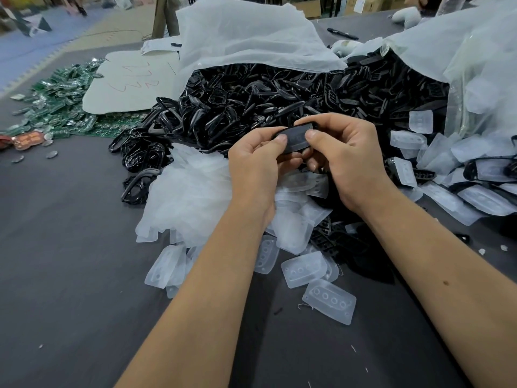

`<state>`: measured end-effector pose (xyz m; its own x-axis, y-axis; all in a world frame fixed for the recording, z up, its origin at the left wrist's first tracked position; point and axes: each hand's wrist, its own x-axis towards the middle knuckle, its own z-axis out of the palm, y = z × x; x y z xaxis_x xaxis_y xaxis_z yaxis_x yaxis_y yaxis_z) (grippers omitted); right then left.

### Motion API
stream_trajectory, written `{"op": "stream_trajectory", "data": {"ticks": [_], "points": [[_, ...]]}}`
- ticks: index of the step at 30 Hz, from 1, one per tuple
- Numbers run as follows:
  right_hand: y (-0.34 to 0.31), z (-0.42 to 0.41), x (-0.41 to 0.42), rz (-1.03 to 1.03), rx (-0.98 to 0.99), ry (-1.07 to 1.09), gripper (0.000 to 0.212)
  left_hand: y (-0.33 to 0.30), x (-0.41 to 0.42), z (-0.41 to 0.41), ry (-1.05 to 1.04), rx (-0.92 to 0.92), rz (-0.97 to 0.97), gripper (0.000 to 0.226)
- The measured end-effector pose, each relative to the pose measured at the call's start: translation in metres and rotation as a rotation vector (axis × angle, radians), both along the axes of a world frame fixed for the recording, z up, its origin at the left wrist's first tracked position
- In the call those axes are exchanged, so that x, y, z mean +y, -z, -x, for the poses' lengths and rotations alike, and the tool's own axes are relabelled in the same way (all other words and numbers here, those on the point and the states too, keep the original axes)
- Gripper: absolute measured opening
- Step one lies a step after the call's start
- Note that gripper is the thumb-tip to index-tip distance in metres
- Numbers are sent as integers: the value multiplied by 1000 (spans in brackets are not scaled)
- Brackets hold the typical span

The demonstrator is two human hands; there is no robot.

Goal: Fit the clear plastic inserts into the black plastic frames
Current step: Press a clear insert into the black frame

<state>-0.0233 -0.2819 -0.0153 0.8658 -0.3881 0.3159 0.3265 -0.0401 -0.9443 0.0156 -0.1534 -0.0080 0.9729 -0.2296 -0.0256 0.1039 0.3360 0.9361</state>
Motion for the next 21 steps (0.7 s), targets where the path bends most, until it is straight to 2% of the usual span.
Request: {"op": "stream_trajectory", "data": {"ticks": [6,11,18,21], "points": [[0,-1,-1,2,14,23,19,1,-1,-1,-11,-1,-13,14],[0,-2,-3,-50,46,41,20,2,-3,1,-5,-81,-78,7],[1,-1,-3,22,45,64,15,2,-2,1,-12,-100,-115,7],[-1,0,-3,10,53,55,19,3,-3,2,-20,-116,-127,7]]}}
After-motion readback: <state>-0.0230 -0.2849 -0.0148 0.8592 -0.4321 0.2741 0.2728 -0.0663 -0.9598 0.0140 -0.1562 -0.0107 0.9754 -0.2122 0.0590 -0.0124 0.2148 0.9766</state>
